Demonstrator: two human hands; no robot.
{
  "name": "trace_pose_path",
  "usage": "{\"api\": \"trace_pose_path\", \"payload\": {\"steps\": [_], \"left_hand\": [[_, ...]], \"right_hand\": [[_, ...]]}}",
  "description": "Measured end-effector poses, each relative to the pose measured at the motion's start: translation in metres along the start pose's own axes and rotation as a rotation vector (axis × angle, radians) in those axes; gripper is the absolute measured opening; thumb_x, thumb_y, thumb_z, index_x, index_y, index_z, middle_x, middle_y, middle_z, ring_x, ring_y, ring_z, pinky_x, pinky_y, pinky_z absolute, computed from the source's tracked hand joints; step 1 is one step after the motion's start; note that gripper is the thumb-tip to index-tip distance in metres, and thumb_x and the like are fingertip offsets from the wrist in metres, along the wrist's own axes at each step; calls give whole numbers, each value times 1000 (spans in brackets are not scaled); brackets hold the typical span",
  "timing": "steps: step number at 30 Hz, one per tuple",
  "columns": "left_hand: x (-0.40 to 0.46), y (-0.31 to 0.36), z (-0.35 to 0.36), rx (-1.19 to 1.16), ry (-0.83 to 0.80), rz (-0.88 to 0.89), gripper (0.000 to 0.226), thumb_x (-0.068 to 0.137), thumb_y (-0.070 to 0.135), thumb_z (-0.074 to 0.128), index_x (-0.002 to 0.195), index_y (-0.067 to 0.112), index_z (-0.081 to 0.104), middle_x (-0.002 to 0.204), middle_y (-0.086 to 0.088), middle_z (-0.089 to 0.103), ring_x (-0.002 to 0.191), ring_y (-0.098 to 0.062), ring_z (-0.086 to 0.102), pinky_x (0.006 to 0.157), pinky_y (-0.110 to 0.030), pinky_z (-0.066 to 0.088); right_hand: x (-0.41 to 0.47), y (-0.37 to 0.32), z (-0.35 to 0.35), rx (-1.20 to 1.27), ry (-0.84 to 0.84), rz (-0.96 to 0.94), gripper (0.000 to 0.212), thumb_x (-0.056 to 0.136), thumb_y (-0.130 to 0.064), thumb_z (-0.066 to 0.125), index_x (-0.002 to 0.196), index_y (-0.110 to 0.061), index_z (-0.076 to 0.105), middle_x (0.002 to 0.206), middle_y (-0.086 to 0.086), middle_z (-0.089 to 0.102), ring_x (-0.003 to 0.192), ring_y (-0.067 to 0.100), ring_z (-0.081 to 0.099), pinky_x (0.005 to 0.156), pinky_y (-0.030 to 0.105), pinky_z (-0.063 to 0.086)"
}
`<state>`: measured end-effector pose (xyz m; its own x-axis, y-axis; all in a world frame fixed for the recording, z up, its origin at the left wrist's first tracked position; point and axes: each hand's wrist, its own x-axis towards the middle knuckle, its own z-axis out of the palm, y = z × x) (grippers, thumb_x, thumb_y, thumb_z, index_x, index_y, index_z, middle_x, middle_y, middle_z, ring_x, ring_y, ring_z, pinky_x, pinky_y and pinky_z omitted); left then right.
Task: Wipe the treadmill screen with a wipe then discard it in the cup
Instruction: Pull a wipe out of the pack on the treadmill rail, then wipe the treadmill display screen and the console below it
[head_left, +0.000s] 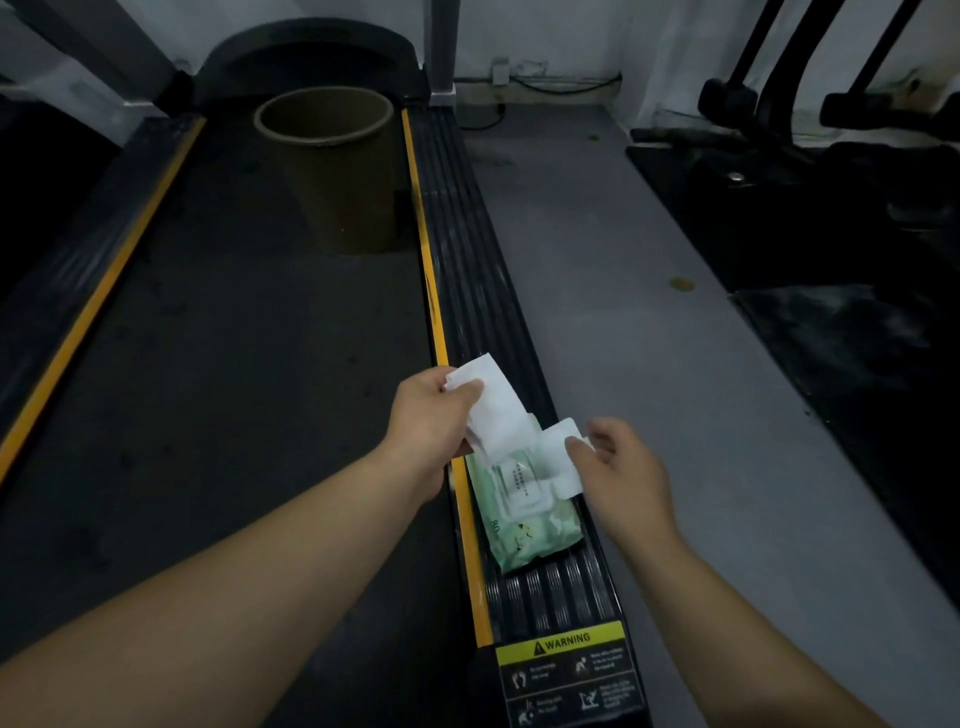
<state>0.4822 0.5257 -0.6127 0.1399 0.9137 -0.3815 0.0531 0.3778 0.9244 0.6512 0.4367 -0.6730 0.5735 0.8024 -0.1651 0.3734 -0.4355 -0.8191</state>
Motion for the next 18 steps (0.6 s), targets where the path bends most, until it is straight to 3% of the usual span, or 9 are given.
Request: {"api": "trace_pose_path", "payload": {"steps": [4,7,9,10,12,13,16,18], "left_hand": [[2,1,-2,-21,12,19,13,104,11,58,98,16,68,102,-10,73,94,-24,72,86,-46,62],[5,1,-8,-21,29,23,10,104,13,60,101,15,69,105,-11,74,99,-27,73,88,-49,63],[7,2,-14,-26,22,19,10,103,14,61,101,17,71,104,-9,76,98,-26,74,87,-48,63],[7,2,-17,-37,10,11,10,103,13,62,101,17,71,103,-9,76,97,-25,75,87,-48,63],[7,6,-23,-94,-54,-25,9,102,13,63,106,14,72,103,-10,77,92,-24,76,86,-48,64],[5,9,-26,-142,-106,-49,12,101,13,64,110,11,72,101,-10,77,87,-23,76,86,-47,63],[-6,29,-35,-198,-196,-78,20,100,13,65,117,6,72,97,-11,77,80,-19,75,84,-43,64],[-21,52,-46,-171,-190,-68,18,101,13,64,115,7,73,98,-13,78,83,-21,75,79,-38,64]], "right_hand": [[-20,2,21,-217,-150,-367,28,104,-35,58,132,-30,58,116,-11,66,101,4,61,84,27,53],[-38,18,47,-607,-251,-593,40,102,-37,44,135,-24,62,117,-4,71,112,16,66,94,37,53],[-30,24,50,-647,-243,-606,46,99,-33,38,134,-21,66,112,1,75,106,21,71,91,38,57],[-24,12,47,-559,-238,-517,44,103,-31,38,138,-22,63,111,0,75,99,19,71,87,36,58],[-12,-25,36,44,-268,-106,39,109,-36,47,146,-25,55,120,-2,71,99,14,68,79,30,55],[-7,-44,31,367,-331,65,42,106,-41,55,145,-25,55,128,-1,69,108,15,67,85,29,54],[-12,-97,17,844,-495,187,58,89,-57,62,131,-18,66,129,10,73,123,27,68,109,46,51],[-28,-136,4,981,-555,257,71,88,-68,53,130,-12,69,125,15,75,119,29,70,106,45,51]]}}
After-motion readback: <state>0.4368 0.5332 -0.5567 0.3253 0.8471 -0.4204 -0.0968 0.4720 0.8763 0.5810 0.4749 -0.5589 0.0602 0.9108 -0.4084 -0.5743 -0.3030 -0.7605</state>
